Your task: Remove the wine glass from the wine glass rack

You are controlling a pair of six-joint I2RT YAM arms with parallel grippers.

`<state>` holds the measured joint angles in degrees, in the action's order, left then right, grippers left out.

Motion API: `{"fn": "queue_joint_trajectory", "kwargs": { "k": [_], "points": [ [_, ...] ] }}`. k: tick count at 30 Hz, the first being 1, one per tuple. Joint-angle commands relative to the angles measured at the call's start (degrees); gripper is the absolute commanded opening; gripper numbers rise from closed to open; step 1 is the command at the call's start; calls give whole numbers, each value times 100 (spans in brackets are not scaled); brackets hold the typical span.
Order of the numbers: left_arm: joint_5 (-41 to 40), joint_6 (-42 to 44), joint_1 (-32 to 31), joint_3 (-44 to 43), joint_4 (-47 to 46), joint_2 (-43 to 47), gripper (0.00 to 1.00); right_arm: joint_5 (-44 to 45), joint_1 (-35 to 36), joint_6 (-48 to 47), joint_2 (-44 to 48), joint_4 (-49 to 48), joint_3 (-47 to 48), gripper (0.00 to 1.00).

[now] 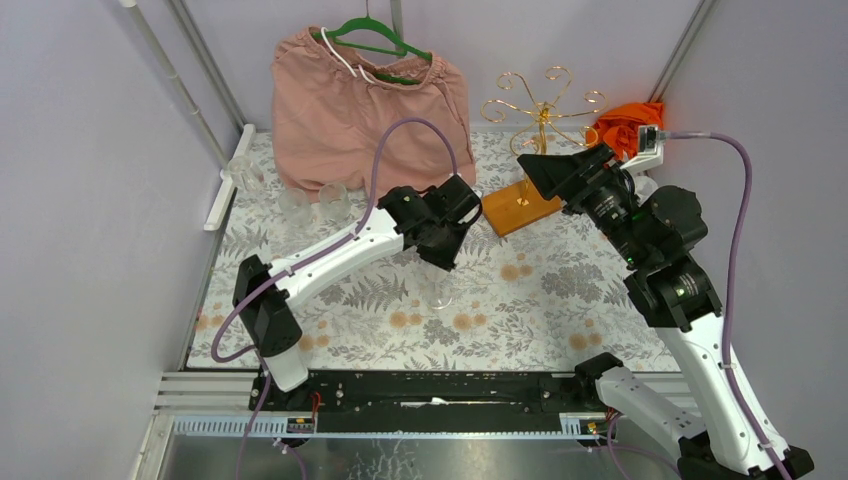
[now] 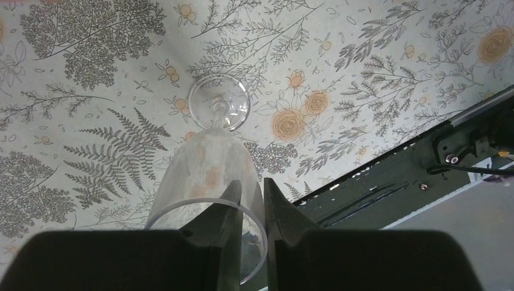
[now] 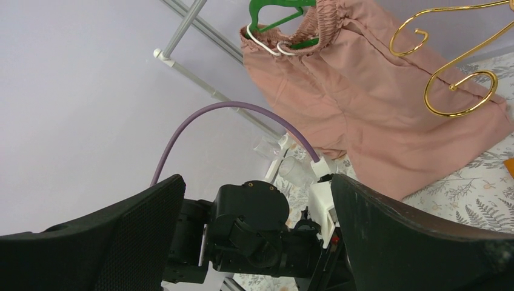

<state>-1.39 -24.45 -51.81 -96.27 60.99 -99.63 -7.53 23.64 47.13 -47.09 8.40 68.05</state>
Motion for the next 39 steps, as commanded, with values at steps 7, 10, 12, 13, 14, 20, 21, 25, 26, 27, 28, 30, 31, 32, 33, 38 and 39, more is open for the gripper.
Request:
{"fn": "queue_joint_trajectory", "kwargs": {
  "k": [7,10,12,13,14,20,21,25,26,27,28,30,31,32,33,38,39],
  "points": [
    [73,81,-16,107,-114,-125,12,129,19,-99,60,-36,63,100],
    [86,80,-17,117,-114,-95,20,129,19,-108,60,-35,42,100],
    [86,76,-13,126,-114,-75,25,129,18,-109,65,-40,20,100],
    [86,72,-20,118,-114,-62,27,129,17,-108,60,-41,16,100],
    [93,72,-17,111,-114,-57,29,125,17,-106,60,-41,15,100],
    [51,19,-14,-41,-78,-4,36,76,23,-75,51,-85,-9,100],
    [37,19,-13,-61,-52,-11,36,76,19,-75,51,-85,-11,100],
    [14,2,-26,-44,-17,44,37,59,17,-67,42,-104,-28,100],
    [1,-6,-26,-37,-17,63,38,54,16,-65,42,-111,-41,100],
    [-1,-7,-26,-26,-17,87,38,50,18,-58,42,-118,-52,100],
    [-16,-20,-22,-24,-17,105,38,50,17,-51,42,-126,-61,100],
    [-20,-32,-28,-36,-17,133,39,34,19,-46,38,-134,-75,100],
    [-38,-46,-31,-51,-11,155,39,26,19,-32,34,-147,-73,100],
    [-61,-57,-32,-95,27,152,39,19,20,-31,33,-145,-79,100],
    [-89,-66,-35,-147,61,148,39,16,19,-29,29,-154,-78,100],
    [-228,-26,-62,-411,188,119,40,6,17,-23,32,-164,-90,100],
    [-288,-25,-72,-482,245,98,40,2,17,-20,25,-164,-86,100]
  ]
}}
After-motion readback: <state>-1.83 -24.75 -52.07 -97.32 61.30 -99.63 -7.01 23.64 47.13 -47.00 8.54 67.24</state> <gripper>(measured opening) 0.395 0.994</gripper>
